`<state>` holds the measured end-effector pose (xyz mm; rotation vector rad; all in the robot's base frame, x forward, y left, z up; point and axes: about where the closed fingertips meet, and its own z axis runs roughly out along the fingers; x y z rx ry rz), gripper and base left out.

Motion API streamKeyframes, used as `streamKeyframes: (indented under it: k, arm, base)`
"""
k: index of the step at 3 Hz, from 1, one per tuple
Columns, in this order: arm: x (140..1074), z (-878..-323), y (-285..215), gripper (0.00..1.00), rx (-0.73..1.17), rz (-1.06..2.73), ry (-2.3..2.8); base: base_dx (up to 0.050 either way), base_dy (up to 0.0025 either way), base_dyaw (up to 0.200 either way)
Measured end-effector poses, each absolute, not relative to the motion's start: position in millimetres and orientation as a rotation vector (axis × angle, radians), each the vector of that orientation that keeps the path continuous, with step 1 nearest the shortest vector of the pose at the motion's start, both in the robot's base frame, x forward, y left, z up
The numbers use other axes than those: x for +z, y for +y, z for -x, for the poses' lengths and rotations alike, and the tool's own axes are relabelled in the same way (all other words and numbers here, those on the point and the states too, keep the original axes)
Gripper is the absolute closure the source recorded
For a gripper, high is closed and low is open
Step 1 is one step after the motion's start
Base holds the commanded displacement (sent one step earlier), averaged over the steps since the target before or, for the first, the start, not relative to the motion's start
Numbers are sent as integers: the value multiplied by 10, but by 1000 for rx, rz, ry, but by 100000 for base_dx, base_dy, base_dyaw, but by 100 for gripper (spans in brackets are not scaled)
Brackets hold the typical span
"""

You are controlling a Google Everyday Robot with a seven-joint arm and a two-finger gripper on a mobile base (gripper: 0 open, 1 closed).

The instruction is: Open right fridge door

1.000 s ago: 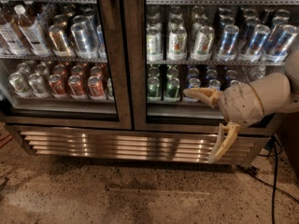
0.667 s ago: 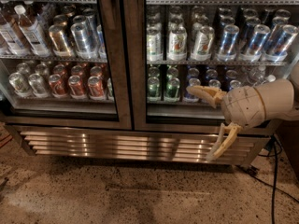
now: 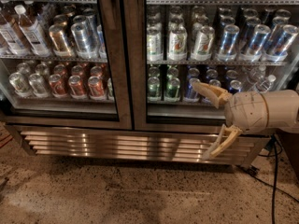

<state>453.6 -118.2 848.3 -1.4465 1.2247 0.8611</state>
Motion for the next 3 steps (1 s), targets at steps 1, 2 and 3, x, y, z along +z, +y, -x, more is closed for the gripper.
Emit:
streamKeyframes:
  k: [1, 2, 3]
  arm:
    - [8646, -4571, -1171, 0, 899, 1415, 1192]
    - [9006, -4538, -1169, 0, 885, 1401, 1138]
    - [9006, -4540, -1166, 0, 887, 1401, 1139]
  base:
    - [0, 0, 0]
    - [0, 0, 0]
    - [0, 0, 0]
